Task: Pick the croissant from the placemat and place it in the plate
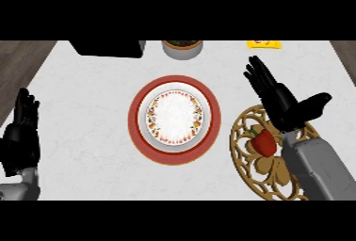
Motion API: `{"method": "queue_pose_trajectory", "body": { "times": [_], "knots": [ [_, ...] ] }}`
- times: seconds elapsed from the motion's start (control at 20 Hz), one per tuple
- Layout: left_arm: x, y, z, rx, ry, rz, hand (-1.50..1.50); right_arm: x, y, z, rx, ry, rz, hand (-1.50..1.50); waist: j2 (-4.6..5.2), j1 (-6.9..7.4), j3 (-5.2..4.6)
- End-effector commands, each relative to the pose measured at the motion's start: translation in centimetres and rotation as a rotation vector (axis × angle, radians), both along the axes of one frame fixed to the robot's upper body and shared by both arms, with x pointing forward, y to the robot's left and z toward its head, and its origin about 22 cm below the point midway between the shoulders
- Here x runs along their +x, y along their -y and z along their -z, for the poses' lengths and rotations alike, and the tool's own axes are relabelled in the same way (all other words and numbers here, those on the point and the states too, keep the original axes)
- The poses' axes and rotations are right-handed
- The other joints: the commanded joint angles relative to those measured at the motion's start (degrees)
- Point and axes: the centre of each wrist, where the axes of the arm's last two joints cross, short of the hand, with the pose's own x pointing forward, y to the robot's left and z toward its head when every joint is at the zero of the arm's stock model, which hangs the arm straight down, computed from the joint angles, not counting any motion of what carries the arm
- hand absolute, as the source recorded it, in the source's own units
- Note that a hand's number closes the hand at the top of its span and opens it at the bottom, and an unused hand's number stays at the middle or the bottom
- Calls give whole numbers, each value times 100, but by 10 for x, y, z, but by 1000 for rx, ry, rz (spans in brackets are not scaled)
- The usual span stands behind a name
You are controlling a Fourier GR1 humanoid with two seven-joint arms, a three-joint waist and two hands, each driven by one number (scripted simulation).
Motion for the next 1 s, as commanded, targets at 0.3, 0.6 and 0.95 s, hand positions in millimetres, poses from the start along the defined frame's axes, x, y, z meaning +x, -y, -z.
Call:
{"method": "queue_pose_trajectory", "body": {
  "times": [0.3,0.6,0.95],
  "knots": [
    [23,27,-43,53,41,325,0,7,11,-26,-680,196,-169,150,-81,-593,-173],
    [26,44,-58,10,4,452,0,-70,-35,81,-474,133,83,-150,95,-512,47],
    [44,46,-86,13,17,490,0,-80,-2,76,-277,313,173,-150,115,-406,39]
  ]
}}
